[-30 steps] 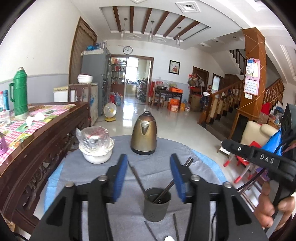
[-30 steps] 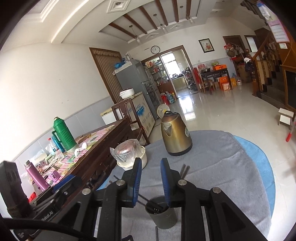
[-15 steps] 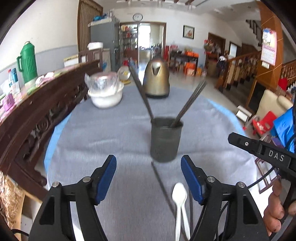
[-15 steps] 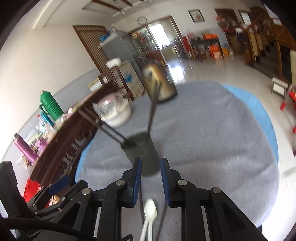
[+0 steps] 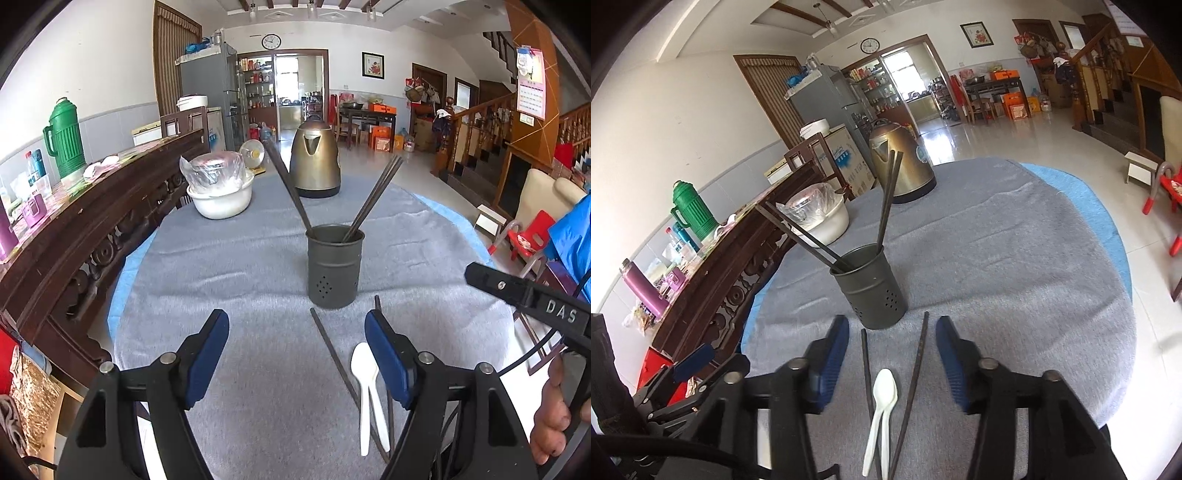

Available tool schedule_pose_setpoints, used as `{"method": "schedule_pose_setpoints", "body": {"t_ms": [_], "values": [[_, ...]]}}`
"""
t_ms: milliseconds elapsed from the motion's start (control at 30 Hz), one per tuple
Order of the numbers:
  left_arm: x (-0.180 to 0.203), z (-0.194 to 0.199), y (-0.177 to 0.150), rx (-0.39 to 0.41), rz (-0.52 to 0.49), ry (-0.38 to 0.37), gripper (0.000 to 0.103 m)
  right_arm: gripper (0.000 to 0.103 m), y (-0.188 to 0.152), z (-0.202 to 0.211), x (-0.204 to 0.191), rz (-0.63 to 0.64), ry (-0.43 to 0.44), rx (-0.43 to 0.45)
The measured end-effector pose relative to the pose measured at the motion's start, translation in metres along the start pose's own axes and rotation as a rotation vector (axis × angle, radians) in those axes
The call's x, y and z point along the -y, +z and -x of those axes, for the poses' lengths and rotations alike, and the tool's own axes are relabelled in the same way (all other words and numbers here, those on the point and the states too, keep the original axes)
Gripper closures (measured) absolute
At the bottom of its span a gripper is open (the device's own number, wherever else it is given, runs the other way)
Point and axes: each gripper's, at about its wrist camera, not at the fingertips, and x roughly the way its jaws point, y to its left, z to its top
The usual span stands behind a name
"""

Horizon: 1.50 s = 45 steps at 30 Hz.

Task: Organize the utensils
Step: 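Open both tools and withdraw them from the holder, then move both open tools down toward the white spoons on the cloth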

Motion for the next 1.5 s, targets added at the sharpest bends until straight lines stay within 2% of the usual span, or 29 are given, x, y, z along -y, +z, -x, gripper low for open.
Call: {"method": "schedule_pose_setpoints", "body": {"t_ms": [267, 367, 567, 900, 1133, 1500], "values": [[-0.012, -0.026, -0.011, -0.047, 0.005, -0.006, 0.026, 0.051, -0.009, -0.015, 0.027, -0.043, -0.040, -0.020], [-0.013, -0.045, -0.009, -0.075, 0.014, -0.023, 0.026, 0.054, -0.012, -0.027, 0.033, -0.054, -0.038, -0.040], [-0.003, -0.092, -0.004, -0.147, 0.026, -0.065, 0.026, 0.054, -0.017, -0.053, 0.048, -0.065, -0.043, -0.087], [0.022, -0.167, -0.002, -0.259, 0.046, -0.015, 0.026, 0.054, -0.016, -0.071, 0.086, -0.137, -0.033, -0.116], [0.023, -0.183, 0.003, -0.281, 0.061, 0.031, 0.026, 0.054, -0.015, -0.075, 0.107, -0.183, -0.023, -0.119], [0.027, -0.199, 0.006, -0.288, 0.029, 0.072, 0.026, 0.054, -0.016, -0.076, 0.111, -0.197, -0.011, -0.115]]}}
